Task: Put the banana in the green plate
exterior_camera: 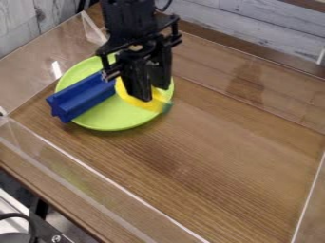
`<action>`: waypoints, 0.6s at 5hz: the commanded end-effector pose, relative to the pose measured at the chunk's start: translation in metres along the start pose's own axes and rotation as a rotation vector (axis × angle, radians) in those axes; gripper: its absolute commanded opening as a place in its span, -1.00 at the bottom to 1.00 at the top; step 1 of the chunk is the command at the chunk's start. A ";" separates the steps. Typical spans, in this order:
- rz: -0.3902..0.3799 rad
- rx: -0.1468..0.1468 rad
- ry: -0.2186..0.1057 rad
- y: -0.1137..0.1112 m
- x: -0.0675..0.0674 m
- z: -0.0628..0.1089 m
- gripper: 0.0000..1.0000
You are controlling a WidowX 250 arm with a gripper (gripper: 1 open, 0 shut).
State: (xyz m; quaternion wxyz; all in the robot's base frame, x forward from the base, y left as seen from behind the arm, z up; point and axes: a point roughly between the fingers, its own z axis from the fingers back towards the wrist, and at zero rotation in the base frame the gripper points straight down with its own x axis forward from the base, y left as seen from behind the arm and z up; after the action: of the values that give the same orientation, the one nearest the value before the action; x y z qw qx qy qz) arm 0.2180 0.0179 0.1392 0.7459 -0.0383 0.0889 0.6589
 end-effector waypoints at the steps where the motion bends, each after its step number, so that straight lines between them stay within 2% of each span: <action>1: 0.005 -0.044 -0.020 -0.003 0.002 0.017 -1.00; 3: 0.030 -0.032 -0.012 -0.004 0.002 0.024 -1.00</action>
State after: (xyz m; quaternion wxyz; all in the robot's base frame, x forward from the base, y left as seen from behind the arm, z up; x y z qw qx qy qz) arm 0.2191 0.0196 0.1509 0.7368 -0.0339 0.0954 0.6685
